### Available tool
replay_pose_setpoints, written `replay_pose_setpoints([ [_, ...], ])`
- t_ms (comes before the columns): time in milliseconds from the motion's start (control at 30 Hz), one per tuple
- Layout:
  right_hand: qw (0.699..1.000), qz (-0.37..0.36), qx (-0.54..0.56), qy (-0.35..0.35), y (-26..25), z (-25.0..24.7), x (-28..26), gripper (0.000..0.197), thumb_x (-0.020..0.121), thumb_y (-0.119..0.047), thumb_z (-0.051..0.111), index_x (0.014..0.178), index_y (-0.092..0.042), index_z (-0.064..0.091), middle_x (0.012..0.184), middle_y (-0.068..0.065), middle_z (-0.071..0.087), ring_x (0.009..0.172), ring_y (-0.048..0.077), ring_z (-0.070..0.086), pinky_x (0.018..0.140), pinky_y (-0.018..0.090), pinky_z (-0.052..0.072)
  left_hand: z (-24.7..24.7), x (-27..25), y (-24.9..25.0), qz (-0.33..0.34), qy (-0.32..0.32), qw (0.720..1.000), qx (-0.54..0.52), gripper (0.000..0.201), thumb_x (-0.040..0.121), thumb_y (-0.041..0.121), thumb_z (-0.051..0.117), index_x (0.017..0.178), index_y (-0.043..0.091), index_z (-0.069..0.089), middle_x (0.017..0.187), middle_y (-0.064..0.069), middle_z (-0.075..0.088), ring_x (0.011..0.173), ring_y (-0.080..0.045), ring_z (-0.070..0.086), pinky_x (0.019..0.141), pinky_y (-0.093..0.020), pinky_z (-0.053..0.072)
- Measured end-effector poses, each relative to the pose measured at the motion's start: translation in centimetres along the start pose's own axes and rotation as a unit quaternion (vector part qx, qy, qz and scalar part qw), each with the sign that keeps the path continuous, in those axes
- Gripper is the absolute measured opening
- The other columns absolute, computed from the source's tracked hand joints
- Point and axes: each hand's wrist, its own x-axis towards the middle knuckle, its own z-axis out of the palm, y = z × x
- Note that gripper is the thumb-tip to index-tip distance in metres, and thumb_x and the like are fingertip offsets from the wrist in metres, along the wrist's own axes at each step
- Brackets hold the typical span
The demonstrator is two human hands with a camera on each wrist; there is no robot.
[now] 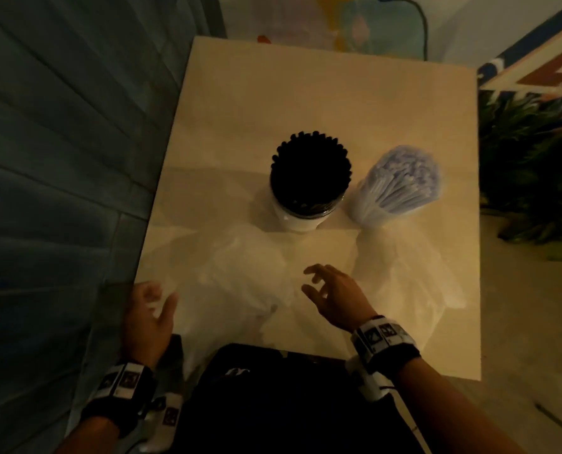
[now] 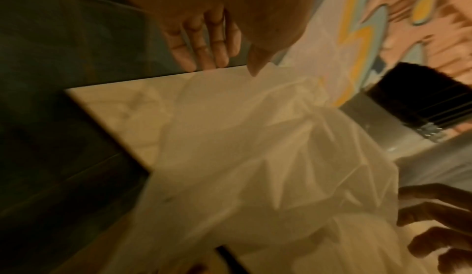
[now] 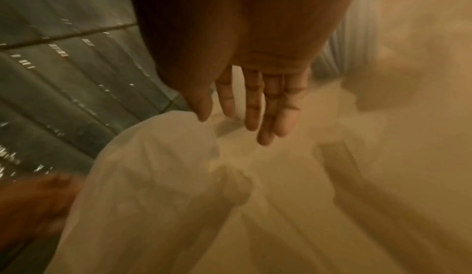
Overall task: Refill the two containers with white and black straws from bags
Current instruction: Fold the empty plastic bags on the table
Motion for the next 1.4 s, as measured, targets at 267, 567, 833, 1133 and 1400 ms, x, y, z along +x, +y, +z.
replay_pose_setpoints([
  [267,0.975,0.056,0.167,-0.133,-0.4,2.2,1.4,0.059,0.090,-0.059,0.060,0.143,-0.048,0.037,0.131,-0.003,0.060,0.085,0.011,0.074,0.087,0.037,0.058,-0.8,-5.3,-10.0,-0.286,-0.113,0.951,0.022,0.032,0.098,0.035,0.054,0.102,0.005,0.061,0.105,-0.018,0.064,0.103,-0.040,0.061,0.095,-0.051,0.047],
  [567,0.953,0.128,0.257,-0.101,-3.7,4.0,2.8,0.019,0.099,-0.025,0.061,0.116,-0.017,0.057,0.102,0.016,0.071,0.075,0.032,0.072,0.069,0.041,0.059,-1.4,-8.4,-7.7,-0.230,-0.383,0.894,-0.022,0.023,0.096,0.010,0.058,0.077,0.023,0.062,0.066,0.019,0.066,0.070,0.001,0.059,0.069,-0.017,0.046],
  [833,0.958,0.132,0.255,0.008,-4.9,5.1,1.7,0.008,0.095,-0.002,0.063,0.086,-0.004,0.064,0.069,0.013,0.064,0.051,0.016,0.063,0.053,0.026,0.054,-2.9,-6.7,-9.0,-0.265,-0.268,0.921,-0.100,0.033,0.093,-0.014,0.044,0.073,0.010,0.056,0.059,-0.003,0.059,0.055,-0.015,0.055,0.053,-0.021,0.045],
  [1133,0.968,0.237,0.053,-0.066,0.0,5.2,-3.1,0.006,0.093,-0.008,0.064,0.089,-0.010,0.060,0.078,0.010,0.067,0.066,0.024,0.065,0.072,0.041,0.057,-3.8,-4.7,-6.1,-0.290,-0.083,0.934,-0.190,0.008,0.101,0.010,0.042,0.104,0.007,0.048,0.111,-0.011,0.050,0.100,-0.034,0.053,0.087,-0.052,0.050],
  [1400,0.988,-0.098,-0.079,0.094,-9.9,-0.7,-1.9,0.022,0.097,-0.025,0.058,0.119,-0.022,0.058,0.112,-0.004,0.062,0.092,0.008,0.059,0.082,0.032,0.056,-6.8,-5.7,1.5,0.157,-0.047,0.987,-0.004,0.023,0.098,0.030,0.033,0.101,0.010,0.043,0.077,-0.004,0.050,0.066,-0.024,0.049,0.058,-0.037,0.041],
])
